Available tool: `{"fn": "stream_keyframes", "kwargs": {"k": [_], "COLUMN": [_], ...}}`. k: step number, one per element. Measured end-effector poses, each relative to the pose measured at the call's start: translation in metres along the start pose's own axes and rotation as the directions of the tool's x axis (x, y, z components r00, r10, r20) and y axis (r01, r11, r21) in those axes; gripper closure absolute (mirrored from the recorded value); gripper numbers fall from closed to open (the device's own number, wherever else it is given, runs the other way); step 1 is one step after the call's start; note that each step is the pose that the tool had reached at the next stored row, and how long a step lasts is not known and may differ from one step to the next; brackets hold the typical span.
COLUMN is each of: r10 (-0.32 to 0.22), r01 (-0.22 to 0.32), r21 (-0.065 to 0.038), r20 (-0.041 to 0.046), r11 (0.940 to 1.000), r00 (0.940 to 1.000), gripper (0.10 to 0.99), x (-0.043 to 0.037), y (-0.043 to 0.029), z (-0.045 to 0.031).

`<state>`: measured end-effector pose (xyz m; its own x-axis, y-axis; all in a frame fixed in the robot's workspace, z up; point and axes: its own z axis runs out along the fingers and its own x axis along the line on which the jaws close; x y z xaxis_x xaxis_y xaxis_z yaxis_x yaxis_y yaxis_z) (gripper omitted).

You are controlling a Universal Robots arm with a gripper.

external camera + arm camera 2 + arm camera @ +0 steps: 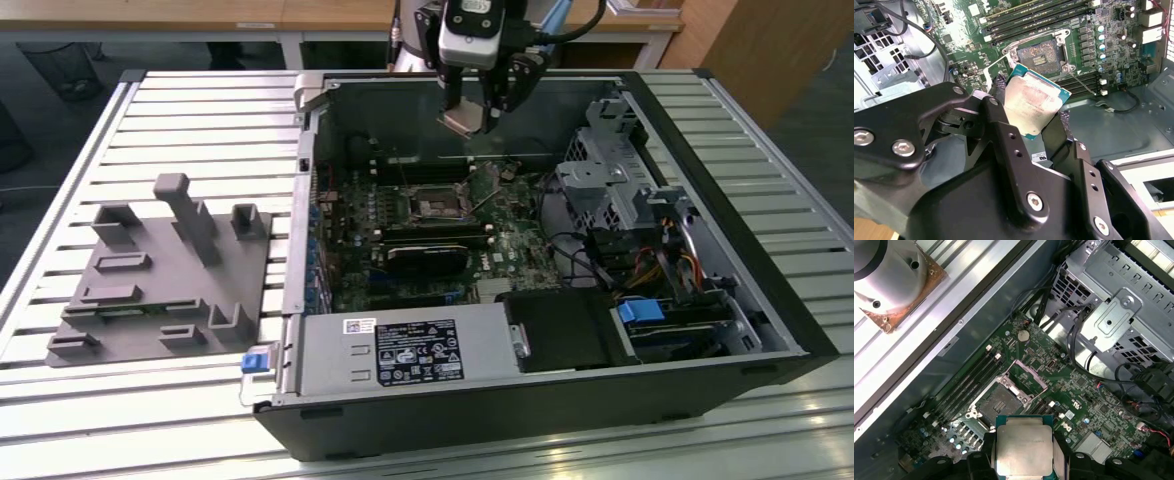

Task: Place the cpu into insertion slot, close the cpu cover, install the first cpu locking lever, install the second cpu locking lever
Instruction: 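Place the cpu into insertion slot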

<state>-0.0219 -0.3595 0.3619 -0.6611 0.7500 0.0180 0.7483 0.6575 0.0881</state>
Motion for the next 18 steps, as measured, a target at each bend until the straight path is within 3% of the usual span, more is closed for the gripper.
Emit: {"fn": "stream_keyframes", "kwargs": {"k": [18], "r10": [0.001], "r01": [-0.001], "r21": [0.000], "r20": [0.0001], "r11": [1.0000], "r00": [1.0000], "gripper": [0.549], "x": [-0.0001], "y": [-0.0003], "z": [0.0037]}}
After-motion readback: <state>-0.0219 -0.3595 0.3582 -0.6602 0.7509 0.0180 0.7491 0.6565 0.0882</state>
